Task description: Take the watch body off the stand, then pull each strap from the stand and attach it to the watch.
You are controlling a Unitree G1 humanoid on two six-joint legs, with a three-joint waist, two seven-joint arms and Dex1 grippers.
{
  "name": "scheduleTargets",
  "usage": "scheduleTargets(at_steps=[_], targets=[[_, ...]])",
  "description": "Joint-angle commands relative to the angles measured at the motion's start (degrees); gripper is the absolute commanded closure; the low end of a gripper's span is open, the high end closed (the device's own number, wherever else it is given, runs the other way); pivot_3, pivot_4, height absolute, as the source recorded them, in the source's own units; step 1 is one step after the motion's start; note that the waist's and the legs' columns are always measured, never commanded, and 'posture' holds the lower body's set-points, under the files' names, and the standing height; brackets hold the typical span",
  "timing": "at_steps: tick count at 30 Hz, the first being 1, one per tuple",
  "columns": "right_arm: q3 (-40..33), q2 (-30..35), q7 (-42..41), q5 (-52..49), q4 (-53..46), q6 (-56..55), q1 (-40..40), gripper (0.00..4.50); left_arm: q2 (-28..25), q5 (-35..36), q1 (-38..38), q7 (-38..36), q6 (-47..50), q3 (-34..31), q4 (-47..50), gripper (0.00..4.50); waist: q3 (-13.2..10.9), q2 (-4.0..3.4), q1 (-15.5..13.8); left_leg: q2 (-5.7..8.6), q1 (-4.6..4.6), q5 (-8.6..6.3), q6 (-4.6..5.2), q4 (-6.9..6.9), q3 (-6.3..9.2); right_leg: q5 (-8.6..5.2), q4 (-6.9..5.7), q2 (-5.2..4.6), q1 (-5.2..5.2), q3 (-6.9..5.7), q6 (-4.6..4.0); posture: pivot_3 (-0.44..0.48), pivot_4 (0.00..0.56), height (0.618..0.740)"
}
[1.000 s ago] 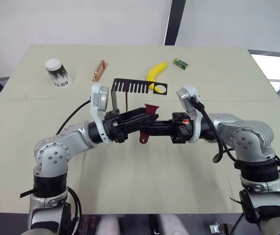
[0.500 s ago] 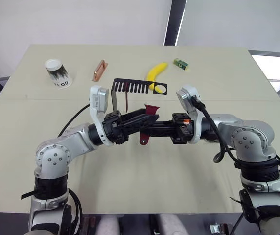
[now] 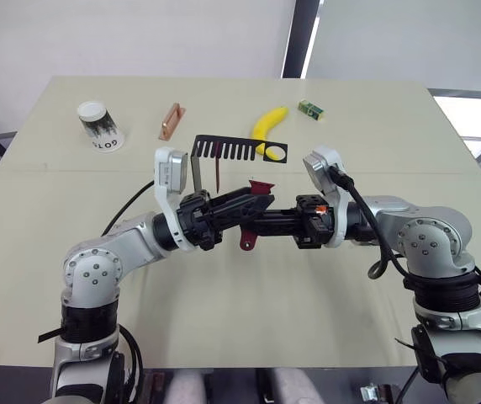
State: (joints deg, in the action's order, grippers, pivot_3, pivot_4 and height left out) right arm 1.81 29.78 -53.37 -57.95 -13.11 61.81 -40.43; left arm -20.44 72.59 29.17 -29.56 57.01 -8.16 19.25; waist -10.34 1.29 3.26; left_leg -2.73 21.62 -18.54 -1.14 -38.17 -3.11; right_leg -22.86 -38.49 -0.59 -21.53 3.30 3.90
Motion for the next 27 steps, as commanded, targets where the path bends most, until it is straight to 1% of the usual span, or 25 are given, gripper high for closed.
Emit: scheduleTargets(at_steps=[1,2,3,4,5,12,27], targets=[[-1.87,-0.03,-0.22,-1.67,-0.46,0.16,-1.66,4.5,0.62,2.23,0.02,-0.05,-1.41,-0.83,1.02,2.82,0.0,0.0,0.0,0.0,0.0,0.0,0.0,0.0,0.0,0.0,0.0,0.0,0.0,0.0,0.0,0.0,0.15,0.74],[-1.79,-0.02,-0.25,-1.56,-0.47,0.11,-1.73,4.5,0.66,2.79,-0.03,-0.27,-1.33,-0.93,1.04,3.34,0.0,0.0,0.0,0.0,0.0,0.0,0.0,0.0,0.0,0.0,0.0,0.0,0.0,0.0,0.0,0.0,0.15,0.74],[-1.74,-0.01,-0.29,-1.5,-0.45,0.1,-1.82,4.5,0.65,3.01,0.02,-0.23,-1.23,-0.88,1.04,3.5,0.0,0.0,0.0,0.0,0.0,0.0,0.0,0.0,0.0,0.0,0.01,0.0,0.0,0.0,0.0,0.0,0.15,0.74],[-1.73,-0.03,-0.27,-1.52,-0.43,0.14,-1.88,4.5,0.42,2.63,0.12,0.03,-0.94,-0.48,1.0,3.97,0.0,0.0,-0.01,0.0,0.0,0.0,0.0,0.0,0.0,0.0,0.01,0.0,0.0,0.0,0.0,0.0,0.15,0.74],[-1.72,-0.04,-0.22,-1.56,-0.43,0.17,-1.91,4.5,0.22,2.34,0.17,0.23,-0.7,-0.11,0.97,4.3,0.0,0.0,-0.02,0.0,0.0,0.0,0.0,0.0,0.0,0.0,0.02,0.0,0.0,0.0,0.0,0.0,0.15,0.74],[-1.75,0.19,-0.28,-1.65,-0.69,0.23,-1.66,4.5,0.2,1.71,-0.16,0.08,-1.34,0.51,0.99,4.3,0.0,0.0,0.0,0.0,0.01,0.0,0.0,0.01,0.0,0.0,0.03,0.0,0.01,0.0,0.0,0.0,0.15,0.74],[-2.12,0.38,-0.09,-2.06,-0.61,0.72,-2.1,4.5,0.67,2.92,-0.59,0.0,-2.1,0.14,1.33,4.3,0.0,0.0,-0.01,0.0,0.01,0.0,0.0,0.01,0.0,0.0,0.06,0.0,0.01,0.0,0.0,0.0,0.15,0.74]])
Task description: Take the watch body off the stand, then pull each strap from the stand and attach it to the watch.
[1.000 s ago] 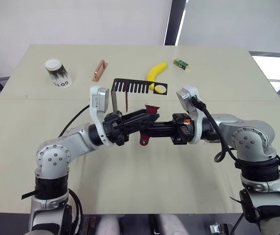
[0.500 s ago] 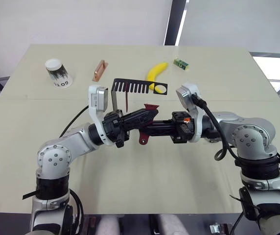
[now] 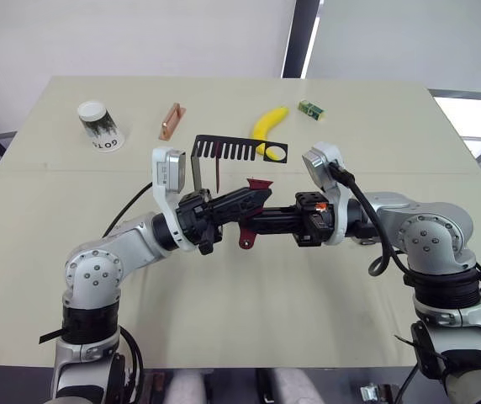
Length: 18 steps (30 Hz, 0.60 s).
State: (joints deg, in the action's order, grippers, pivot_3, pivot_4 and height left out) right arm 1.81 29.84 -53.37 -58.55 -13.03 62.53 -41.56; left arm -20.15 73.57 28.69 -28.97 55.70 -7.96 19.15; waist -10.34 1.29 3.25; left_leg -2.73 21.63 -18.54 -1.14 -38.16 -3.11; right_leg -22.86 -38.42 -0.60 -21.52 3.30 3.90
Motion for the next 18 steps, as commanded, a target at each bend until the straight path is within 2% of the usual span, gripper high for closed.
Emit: scheduleTargets(at_steps=[1,18], targets=[[-2.19,0.37,-0.08,-1.55,-0.73,0.06,-0.94,4.5,0.44,2.12,-0.12,-0.5,-0.77,-0.09,1.48,4.3,0.0,0.0,0.0,0.0,0.0,0.0,0.0,0.0,0.0,0.0,0.0,0.0,0.0,0.0,0.0,0.0,0.15,0.74],[-2.17,0.04,0.55,-1.83,-0.8,-0.25,-1.1,4.5,1.43,3.45,0.37,-0.69,-1.2,-0.52,1.03,4.41,0.0,0.0,0.0,0.0,0.01,0.0,0.0,0.01,0.0,0.0,0.04,0.0,0.0,0.0,0.0,0.0,0.15,0.74]])
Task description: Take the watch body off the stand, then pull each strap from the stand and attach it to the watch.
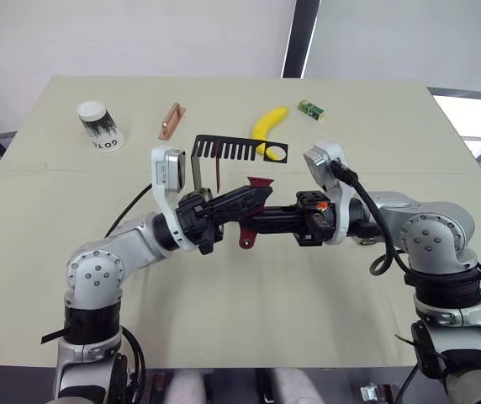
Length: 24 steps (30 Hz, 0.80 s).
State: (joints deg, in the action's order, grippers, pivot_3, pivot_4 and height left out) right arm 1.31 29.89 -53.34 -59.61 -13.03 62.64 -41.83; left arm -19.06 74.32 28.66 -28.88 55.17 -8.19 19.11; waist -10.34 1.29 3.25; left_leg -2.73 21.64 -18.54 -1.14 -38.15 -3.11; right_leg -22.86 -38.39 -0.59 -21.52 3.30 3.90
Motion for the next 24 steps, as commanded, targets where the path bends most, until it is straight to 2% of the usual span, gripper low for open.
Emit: scheduleTargets(at_steps=[1,10,13,14,20,24], targets=[[-1.65,0.06,0.44,-0.68,-0.9,-0.47,-0.82,4.5,0.39,2.67,0.46,-0.82,-0.68,-0.23,1.02,4.41,0.0,0.0,0.0,0.0,0.0,0.0,0.0,0.0,0.0,0.0,0.0,0.0,0.0,0.0,0.0,0.0,0.15,0.74],[-1.75,0.59,0.61,0.08,-1.75,-1.32,-0.43,4.5,0.72,2.23,0.42,-0.76,-0.88,0.21,1.36,4.41,0.0,0.0,-0.01,0.0,0.01,0.0,0.0,0.0,0.0,0.0,0.04,0.0,0.0,0.0,0.0,0.0,0.15,0.74],[-2.56,0.82,1.17,-0.48,-1.87,-0.98,-0.23,3.57,0.49,1.85,0.27,-0.89,-1.03,0.16,1.49,4.5,0.0,0.0,-0.02,0.0,0.01,0.0,0.0,0.0,0.0,0.0,0.05,0.0,0.01,0.0,0.0,0.0,0.15,0.74],[-2.91,1.06,1.29,-0.74,-1.97,-0.84,-0.11,3.13,0.37,1.68,0.23,-0.93,-1.09,0.17,1.54,4.5,0.0,0.0,-0.02,0.0,0.01,0.0,0.0,0.0,0.0,0.0,0.05,-0.01,0.01,0.0,0.0,0.0,0.15,0.74],[-9.8,7.28,4.91,-0.87,-7.05,-0.62,6.59,0.07,-4.58,-1.85,-2.04,-2.87,-1.69,-1.04,3.62,4.5,0.0,0.0,-0.11,0.0,0.04,0.0,0.0,0.05,0.02,0.0,0.13,0.0,0.02,0.0,0.0,0.0,0.15,0.74],[-17.54,11.87,9.96,0.58,-12.47,-1.92,16.22,0.07,-10.88,-5.56,-4.78,-6.97,-2.75,-1.13,5.54,4.5,-0.01,-0.01,-0.24,0.01,0.16,0.0,0.0,0.09,0.07,0.0,0.33,0.0,0.02,-0.02,0.0,0.0,0.15,0.74]])
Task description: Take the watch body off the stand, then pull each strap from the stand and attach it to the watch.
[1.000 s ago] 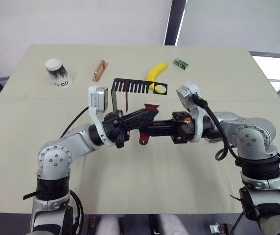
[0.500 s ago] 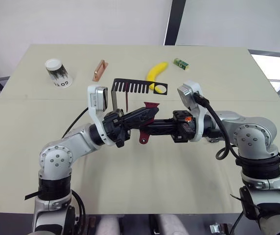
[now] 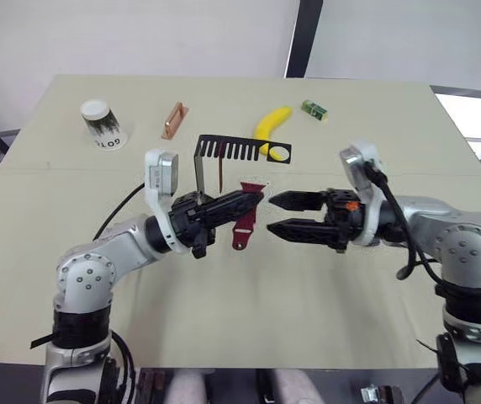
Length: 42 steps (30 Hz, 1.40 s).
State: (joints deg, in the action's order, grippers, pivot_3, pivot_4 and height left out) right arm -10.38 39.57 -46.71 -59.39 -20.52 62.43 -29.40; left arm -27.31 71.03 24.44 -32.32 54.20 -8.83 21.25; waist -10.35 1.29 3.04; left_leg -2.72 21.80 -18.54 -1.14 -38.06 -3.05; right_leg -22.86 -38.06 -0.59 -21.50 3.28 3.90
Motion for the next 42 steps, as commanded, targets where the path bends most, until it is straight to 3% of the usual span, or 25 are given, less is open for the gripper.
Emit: scheduleTargets(at_steps=[1,8,13,16,21,33,42], targets=[[-7.41,2.73,4.71,0.73,-5.8,-1.97,5.87,0.07,-3.98,-3.31,-1.11,-4.9,-2.14,-0.21,3.81,4.5,0.0,-0.01,-0.03,0.0,0.07,0.0,0.0,-0.01,0.01,0.0,0.07,0.01,-0.01,0.0,0.0,0.0,0.15,0.74],[-23.72,6.59,5.85,13.4,-11.64,-10.57,35.65,0.07,-13.04,-14.02,-3.95,-15.66,-7.51,2.32,2.22,4.5,-0.02,-0.03,-1.34,0.01,0.15,0.02,-0.03,0.11,0.08,0.0,0.25,0.12,-0.01,0.02,0.0,0.0,0.15,0.74],[-30.64,4.94,5.94,17.14,-12.37,-14.81,46.07,0.07,-15.0,-20.17,-4.83,-21.3,-11.9,5.14,1.1,4.5,-0.03,-0.07,-1.25,0.06,0.07,0.06,-0.07,0.02,-0.02,0.03,0.21,0.09,0.09,0.14,0.06,0.0,0.15,0.74],[-30.62,3.11,7.85,18.68,-13.44,-16.31,48.65,0.07,-15.35,-21.9,-5.65,-24.2,-13.57,5.82,1.16,4.5,-0.03,-0.07,-1.15,0.02,-0.07,0.09,-0.12,0.13,-0.06,0.03,0.19,0.16,0.13,0.19,0.06,0.0,0.15,0.74],[-27.12,-0.39,12.47,21.73,-13.86,-17.7,49.26,0.07,-14.23,-23.72,-4.44,-25.79,-14.88,7.0,1.04,4.5,-0.03,-0.07,-1.4,0.04,-0.14,0.11,-0.16,0.24,-0.11,0.03,0.2,0.14,0.14,0.24,0.06,0.0,0.15,0.74],[-14.57,-6.99,24.22,31.0,-8.92,-18.82,39.73,0.07,-13.13,-24.1,0.38,-28.57,-13.44,9.8,0.2,4.5,-0.03,-0.08,-1.33,0.05,-0.16,0.11,-0.16,0.18,-0.15,0.03,0.07,0.13,0.09,0.26,0.06,0.0,0.15,0.74],[-8.65,-11.78,29.59,36.08,-3.49,-19.77,33.41,0.07,-11.6,-22.53,-0.66,-24.41,-10.81,9.07,3.99,4.5,-0.03,-0.08,-1.14,0.03,-0.17,0.11,-0.15,0.14,-0.16,0.03,-0.05,0.13,0.06,0.27,0.05,0.0,0.15,0.74]])
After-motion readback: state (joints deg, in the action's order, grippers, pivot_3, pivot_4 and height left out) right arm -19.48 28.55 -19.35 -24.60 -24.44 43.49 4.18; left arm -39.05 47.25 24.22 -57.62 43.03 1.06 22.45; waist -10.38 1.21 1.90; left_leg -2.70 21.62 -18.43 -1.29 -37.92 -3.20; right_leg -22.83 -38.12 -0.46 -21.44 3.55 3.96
